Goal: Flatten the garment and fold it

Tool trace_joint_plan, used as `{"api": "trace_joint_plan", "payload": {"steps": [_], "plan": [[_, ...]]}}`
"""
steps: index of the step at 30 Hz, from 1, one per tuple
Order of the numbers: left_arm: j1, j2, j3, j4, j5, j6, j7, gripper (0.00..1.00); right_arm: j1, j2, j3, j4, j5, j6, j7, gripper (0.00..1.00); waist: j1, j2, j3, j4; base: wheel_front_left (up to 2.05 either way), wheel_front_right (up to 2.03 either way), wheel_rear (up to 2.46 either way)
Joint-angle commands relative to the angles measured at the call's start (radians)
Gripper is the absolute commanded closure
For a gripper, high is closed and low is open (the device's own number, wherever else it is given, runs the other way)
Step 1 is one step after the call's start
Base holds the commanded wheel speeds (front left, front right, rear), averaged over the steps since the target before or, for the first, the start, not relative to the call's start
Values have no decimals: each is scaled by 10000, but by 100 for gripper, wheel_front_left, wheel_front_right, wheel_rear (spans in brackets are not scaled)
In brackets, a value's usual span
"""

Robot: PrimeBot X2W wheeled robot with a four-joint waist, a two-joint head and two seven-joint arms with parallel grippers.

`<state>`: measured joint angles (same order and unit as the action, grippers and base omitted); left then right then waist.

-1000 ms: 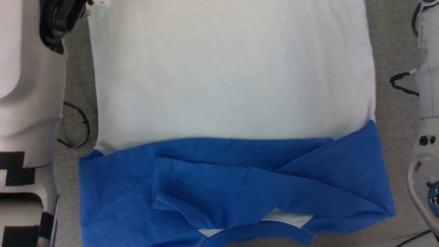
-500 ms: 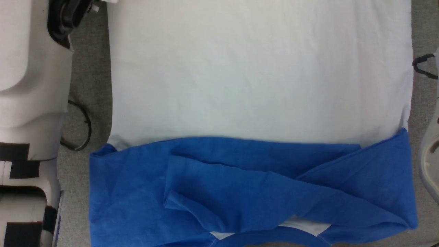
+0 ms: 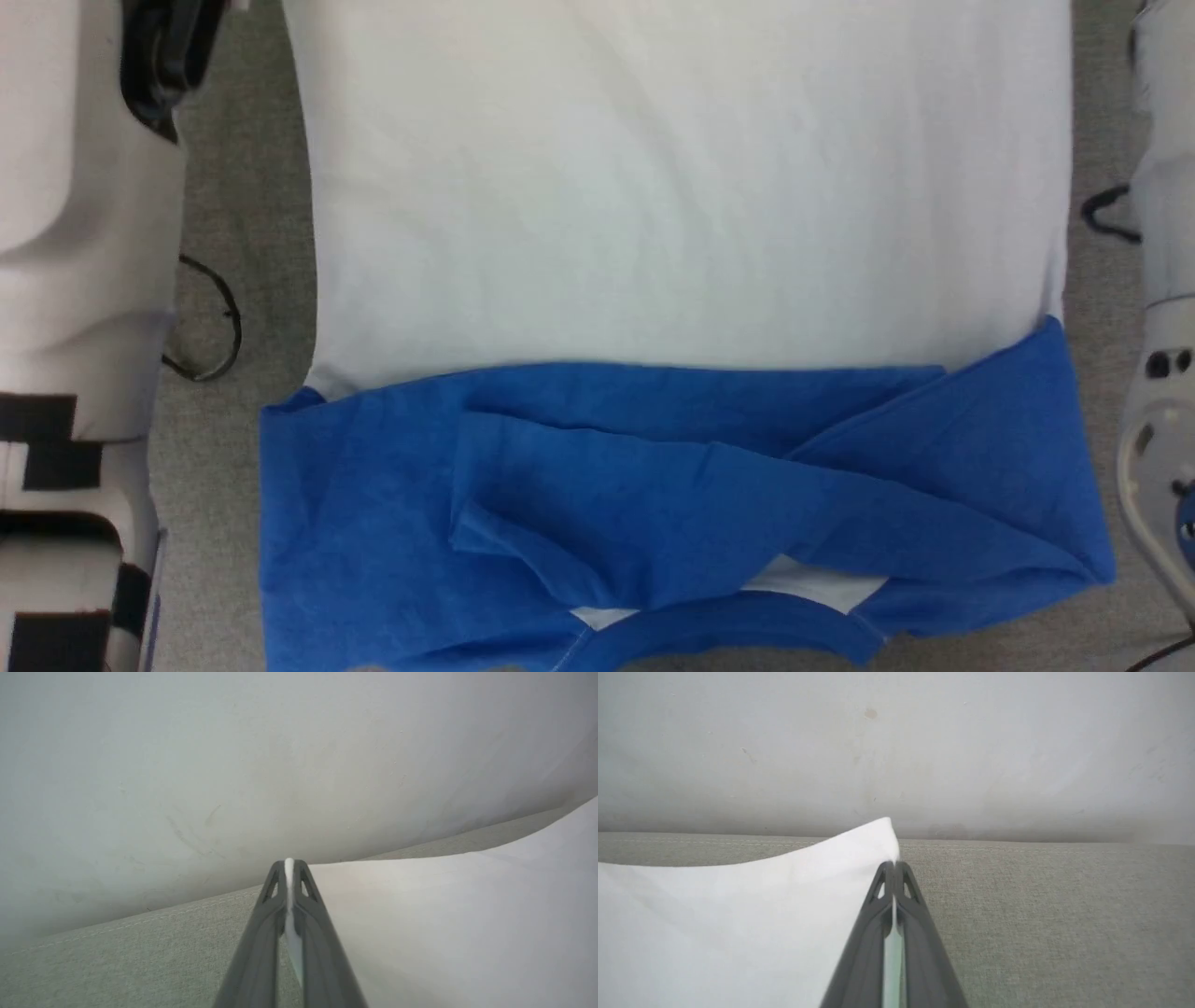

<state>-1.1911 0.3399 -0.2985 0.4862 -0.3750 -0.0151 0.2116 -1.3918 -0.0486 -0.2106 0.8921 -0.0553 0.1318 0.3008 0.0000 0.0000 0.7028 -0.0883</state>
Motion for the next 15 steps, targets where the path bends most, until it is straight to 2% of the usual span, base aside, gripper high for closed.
{"api": "trace_joint_plan", "payload": {"steps": [1,8,15], "plan": [[217,23,33,50,-56,-58,-93,100,171,-16,86,7,124,-11,-127,100,0,0,-476,-49,0,0,0],[2040,-144,245,-266,-628,-257,-1351,100,2198,-166,2081,-1038,1912,-11,-1743,100,0,0,-2132,79,0,0,0],[4714,-254,331,-1420,-1123,-292,-2294,100,5354,-1408,3680,-3486,3556,-11,-2491,100,0,0,-3818,340,0,0,0]]}}
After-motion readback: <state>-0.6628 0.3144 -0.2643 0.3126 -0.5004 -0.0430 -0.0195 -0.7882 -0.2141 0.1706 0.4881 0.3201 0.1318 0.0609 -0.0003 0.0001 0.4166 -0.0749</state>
